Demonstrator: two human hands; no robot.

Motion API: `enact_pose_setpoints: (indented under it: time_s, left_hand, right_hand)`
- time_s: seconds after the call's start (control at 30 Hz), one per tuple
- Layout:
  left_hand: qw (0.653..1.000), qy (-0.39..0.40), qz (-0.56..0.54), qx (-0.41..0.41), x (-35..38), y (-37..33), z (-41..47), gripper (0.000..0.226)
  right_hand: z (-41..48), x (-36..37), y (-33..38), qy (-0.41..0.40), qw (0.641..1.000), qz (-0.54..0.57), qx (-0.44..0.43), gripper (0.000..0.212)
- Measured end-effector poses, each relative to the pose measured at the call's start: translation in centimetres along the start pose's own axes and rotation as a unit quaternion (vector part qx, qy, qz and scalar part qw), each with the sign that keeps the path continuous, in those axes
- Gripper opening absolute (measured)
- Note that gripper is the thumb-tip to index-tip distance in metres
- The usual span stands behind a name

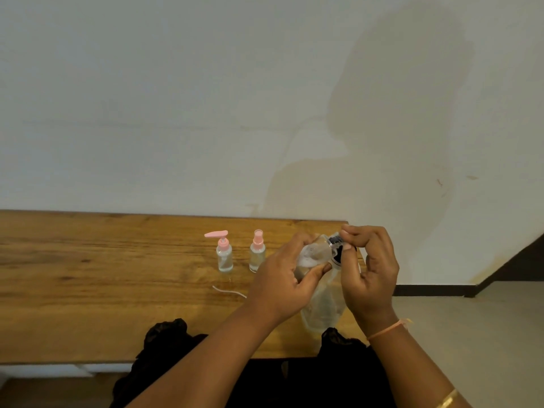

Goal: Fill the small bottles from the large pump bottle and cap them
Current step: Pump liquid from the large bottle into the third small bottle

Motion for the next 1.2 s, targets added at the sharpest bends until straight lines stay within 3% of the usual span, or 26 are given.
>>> enact_pose_setpoints:
  time_s: [0.4,0.73,1.2]
  left_hand:
    - [0.999,-0.034,-0.022,0.016,-0.6,-0.5,-0.1,0.038]
    - [1.0,0.005,-0.019,-0.013,0.5,0.4,-0.2,0.038]
    - [0.999,-0.035,-0.011,0.02,-0.3,-0.4,-0.1,0.04]
  right_hand:
    - [0.3,0.3,1.0,-0.005,0.999,-0.033,0.016,0.019]
    - [-0.2,0.0,0.0,-0.005,1.0,-0.006,0.004,0.016]
    - [-0.1,-0.1,0.7,-0.024,1.0,-0.009,0.007,0.017]
Point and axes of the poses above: each hand's wrist, its own z-axis towards the middle knuckle, its own x-axis out of the palm, y = z × x, the point moved 8 cm from there along z, towards the middle knuckle, and after that the axes turned 9 degrees about x, right-handed, at the moved point
